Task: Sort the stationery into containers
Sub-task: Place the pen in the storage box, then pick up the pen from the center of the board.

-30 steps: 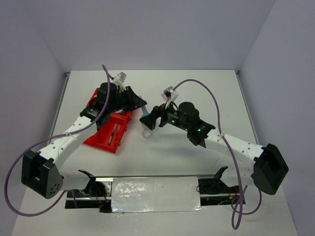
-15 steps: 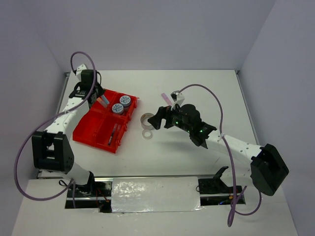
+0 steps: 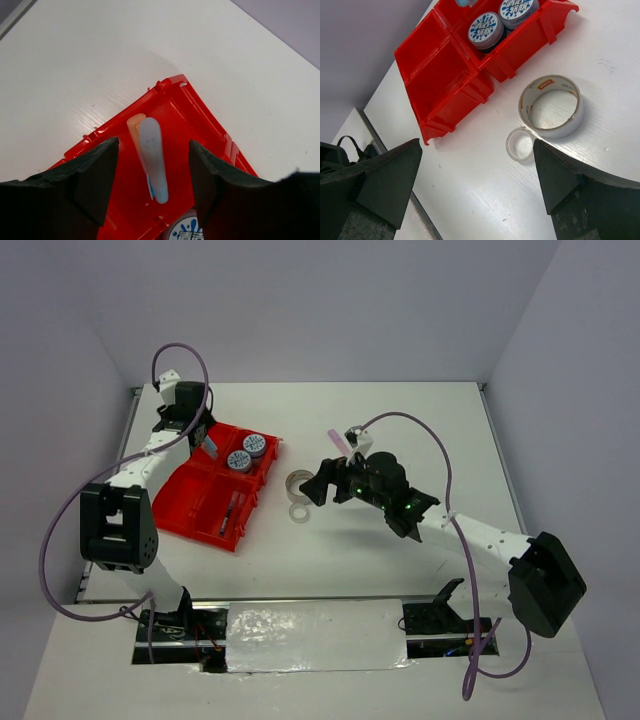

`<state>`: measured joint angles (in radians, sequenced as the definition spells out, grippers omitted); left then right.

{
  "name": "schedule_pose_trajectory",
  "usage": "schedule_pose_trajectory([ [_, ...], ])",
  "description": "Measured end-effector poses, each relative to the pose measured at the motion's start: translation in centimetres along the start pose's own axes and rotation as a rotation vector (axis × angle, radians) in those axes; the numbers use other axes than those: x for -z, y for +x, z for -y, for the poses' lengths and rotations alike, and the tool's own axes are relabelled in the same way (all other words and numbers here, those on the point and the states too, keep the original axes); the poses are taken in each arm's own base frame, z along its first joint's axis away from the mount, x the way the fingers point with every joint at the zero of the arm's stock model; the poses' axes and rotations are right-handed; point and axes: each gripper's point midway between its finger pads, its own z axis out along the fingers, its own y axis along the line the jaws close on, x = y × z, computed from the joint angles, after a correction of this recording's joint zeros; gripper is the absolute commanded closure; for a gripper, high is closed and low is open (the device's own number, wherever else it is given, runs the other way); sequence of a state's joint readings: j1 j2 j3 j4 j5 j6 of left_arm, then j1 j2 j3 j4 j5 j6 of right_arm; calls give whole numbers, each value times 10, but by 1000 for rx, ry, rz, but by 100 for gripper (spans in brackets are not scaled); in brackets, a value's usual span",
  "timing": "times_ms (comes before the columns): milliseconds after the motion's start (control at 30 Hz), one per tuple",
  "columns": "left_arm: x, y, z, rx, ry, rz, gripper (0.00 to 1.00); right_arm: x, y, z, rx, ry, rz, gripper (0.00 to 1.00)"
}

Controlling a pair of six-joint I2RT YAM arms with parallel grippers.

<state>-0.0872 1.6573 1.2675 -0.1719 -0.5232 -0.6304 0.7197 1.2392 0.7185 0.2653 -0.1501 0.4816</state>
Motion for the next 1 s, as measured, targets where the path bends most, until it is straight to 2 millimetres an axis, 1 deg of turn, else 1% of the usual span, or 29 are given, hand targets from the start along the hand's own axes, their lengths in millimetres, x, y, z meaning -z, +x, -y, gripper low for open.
schedule_pose_trajectory([
  [33,-3,1,0,0,-5,1,19,0,1,0,0,1,-3,0],
  [67,-5,3,0,-2,-9,-2,16,0,2,1,0,4,-6,0],
  [100,-7,5,-2,-1,-19,-1,5,-1,2,2,0,7,-8,0],
  [133,-9,7,-3,-3,-30,-4,2,-1,3,3,0,10,-10,0],
  [233,-11,12,-9,0,-59,-18,1,-1,5,7,3,28,-16,0],
  [300,-8,12,-12,-2,-73,-21,1,0,5,11,2,48,-20,0],
  [367,-2,9,-15,-1,-80,-24,1,-1,4,18,-1,76,-26,0],
  [433,11,2,-16,16,-72,-25,1,-6,-2,33,-14,125,-37,0],
  [500,31,-9,-15,38,-41,-21,1,-19,-19,58,-27,196,-41,0],
  [567,57,-23,-10,77,25,-16,1,-36,-34,89,-27,282,-63,0],
  [633,89,-40,-2,114,120,7,1,-55,-43,124,-12,373,-104,0],
  [700,126,-50,4,149,234,29,1,-72,-47,155,14,457,-165,0],
  [767,163,-51,4,176,349,39,1,-96,-56,184,44,524,-203,0],
  [833,193,-46,3,182,449,39,1,-112,-57,211,68,573,-255,1],
  [900,213,-42,2,177,517,33,1,-121,-51,233,78,601,-311,3],
  [1000,229,-35,-1,139,567,16,1,-129,-39,260,71,620,-398,11],
])
